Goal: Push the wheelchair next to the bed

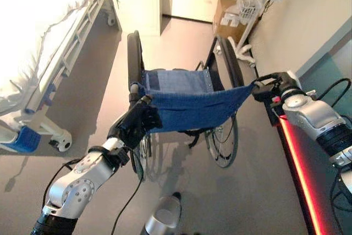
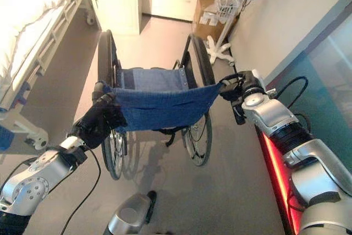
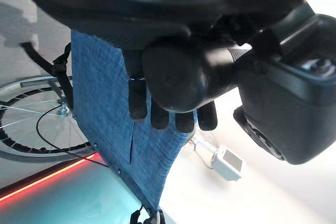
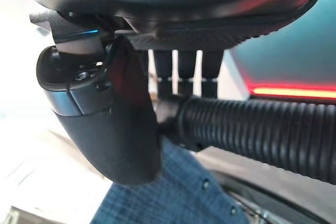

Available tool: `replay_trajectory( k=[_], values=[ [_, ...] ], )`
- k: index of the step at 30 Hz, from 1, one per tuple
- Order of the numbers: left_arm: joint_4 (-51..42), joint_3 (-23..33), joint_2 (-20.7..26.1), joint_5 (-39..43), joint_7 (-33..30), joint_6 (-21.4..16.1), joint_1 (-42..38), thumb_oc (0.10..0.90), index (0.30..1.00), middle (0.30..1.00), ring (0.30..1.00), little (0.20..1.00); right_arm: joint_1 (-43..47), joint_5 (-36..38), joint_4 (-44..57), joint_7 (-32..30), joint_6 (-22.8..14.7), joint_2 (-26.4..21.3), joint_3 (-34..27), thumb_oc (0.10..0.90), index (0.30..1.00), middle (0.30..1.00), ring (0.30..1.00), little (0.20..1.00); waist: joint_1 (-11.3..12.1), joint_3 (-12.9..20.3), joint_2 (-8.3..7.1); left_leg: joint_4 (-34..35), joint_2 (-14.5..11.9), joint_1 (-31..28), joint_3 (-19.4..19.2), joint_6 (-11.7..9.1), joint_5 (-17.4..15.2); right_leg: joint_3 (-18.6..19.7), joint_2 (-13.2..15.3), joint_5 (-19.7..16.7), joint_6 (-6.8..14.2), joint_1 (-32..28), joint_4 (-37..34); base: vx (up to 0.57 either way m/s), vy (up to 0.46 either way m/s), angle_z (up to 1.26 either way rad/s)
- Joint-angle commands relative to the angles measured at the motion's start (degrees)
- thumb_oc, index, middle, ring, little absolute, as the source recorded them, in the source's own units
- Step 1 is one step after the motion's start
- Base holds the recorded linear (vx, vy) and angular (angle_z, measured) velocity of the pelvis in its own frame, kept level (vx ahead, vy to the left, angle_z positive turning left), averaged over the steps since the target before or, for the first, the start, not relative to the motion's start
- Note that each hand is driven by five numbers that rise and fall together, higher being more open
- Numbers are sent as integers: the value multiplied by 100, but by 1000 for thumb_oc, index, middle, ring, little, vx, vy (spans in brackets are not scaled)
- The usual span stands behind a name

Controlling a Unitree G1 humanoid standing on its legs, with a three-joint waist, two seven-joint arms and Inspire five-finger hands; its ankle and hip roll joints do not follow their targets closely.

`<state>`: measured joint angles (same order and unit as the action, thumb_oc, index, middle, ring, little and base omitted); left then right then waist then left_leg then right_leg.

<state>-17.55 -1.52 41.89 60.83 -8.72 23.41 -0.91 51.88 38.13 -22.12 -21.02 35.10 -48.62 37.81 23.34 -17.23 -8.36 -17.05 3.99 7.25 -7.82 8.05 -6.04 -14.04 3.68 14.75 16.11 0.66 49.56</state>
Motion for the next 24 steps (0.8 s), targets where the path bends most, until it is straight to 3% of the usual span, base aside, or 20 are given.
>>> replay_trajectory(
  k=[1,2,4,6,8,9,11,13,15,18,20,21,23,24],
  values=[
    [-183,-827,-34,-199,190,-324,-959,400,300,300,300,300,370,511,1554,1185,-731,1420,331,400,300,300,300,300,-216,551,48,690,385,324,397,-189,559,-268,-466,-2022,-445,-370,-1327,375,-154,18],
    [-120,-863,128,18,347,-385,-1078,400,300,300,300,300,397,370,1609,1252,-608,1327,316,400,300,300,300,300,-330,544,205,514,358,378,649,-327,581,-283,-202,-1289,-798,-285,-2261,334,-206,24],
    [-123,-869,223,120,468,-414,-1101,400,300,300,300,300,386,313,1609,1253,-632,1245,300,400,300,300,300,300,-382,505,283,414,341,351,856,-423,561,-289,-25,-1142,-910,-221,-3097,226,-223,48],
    [-147,-927,306,181,542,-507,-1105,400,300,300,300,300,459,375,1531,1204,-745,1132,327,400,300,300,300,300,-502,405,352,349,327,106,1196,-495,361,-193,341,-1467,-840,24,-4097,224,-312,62],
    [-145,-1012,371,209,503,-597,-1131,400,300,300,300,300,613,536,1498,1144,-810,1067,403,400,300,300,300,300,-636,351,344,460,281,-176,1388,-492,129,38,700,-2095,-639,447,-4485,317,-417,60],
    [-106,-1075,423,152,488,-654,-1169,400,300,300,300,300,803,755,1570,1040,-761,1034,432,400,300,300,300,300,-713,293,304,590,106,-480,1577,-544,-70,177,989,-2536,-455,824,-4741,399,-507,87],
    [-66,-1061,417,4,451,-720,-1152,400,300,300,300,300,950,988,1763,936,-598,1014,397,400,300,300,300,300,-731,236,263,696,-132,-793,1682,-624,-239,107,998,-2644,-380,953,-4685,370,-465,83],
    [-66,-1008,338,-226,472,-820,-1058,400,300,300,300,300,981,1092,1849,924,-531,945,372,400,300,300,300,300,-759,250,160,622,-210,-841,1715,-677,-365,176,973,-2633,-352,826,-4885,320,-367,66],
    [-89,-975,195,-449,314,-944,-885,400,300,300,300,300,941,1157,1876,1068,-471,792,302,400,300,300,300,300,-788,357,44,376,-277,-821,1804,-768,-303,211,835,-2496,-357,619,-4816,406,-384,123],
    [-153,-730,116,-584,-181,-861,-757,400,300,300,300,300,910,1196,1741,1263,-491,692,253,400,300,300,300,300,-848,487,-4,-113,-601,-910,1748,-1054,161,14,596,-2141,-594,444,-4683,279,-263,94],
    [-122,-565,85,-647,-507,-831,-740,400,300,300,300,300,937,1206,1618,1336,-442,652,276,400,300,300,300,300,-901,485,-34,-1319,-741,-427,1493,-1225,955,-185,437,-1954,-891,172,-4739,190,-306,26],
    [-156,-516,86,-612,-639,-790,-756,400,300,300,300,300,918,1213,1614,1287,-417,638,295,400,300,300,300,300,-886,407,-75,-1955,-680,-49,1348,-1199,1126,-255,422,-1909,-1006,32,-4754,148,-320,23],
    [-197,-362,114,-575,-802,-771,-755,400,300,300,300,300,827,1278,1641,1132,-379,625,281,400,300,300,300,300,-901,299,-39,-2772,-535,506,1056,-1079,935,-441,325,-1767,-1194,-104,-4655,143,-227,12],
    [-196,-309,118,-553,-783,-763,-748,400,300,300,300,300,780,1256,1663,1107,-356,627,246,400,300,300,300,300,-898,274,-15,-2741,-519,581,983,-1062,912,-466,282,-1723,-1229,-152,-4632,175,-142,16]
  ],
)
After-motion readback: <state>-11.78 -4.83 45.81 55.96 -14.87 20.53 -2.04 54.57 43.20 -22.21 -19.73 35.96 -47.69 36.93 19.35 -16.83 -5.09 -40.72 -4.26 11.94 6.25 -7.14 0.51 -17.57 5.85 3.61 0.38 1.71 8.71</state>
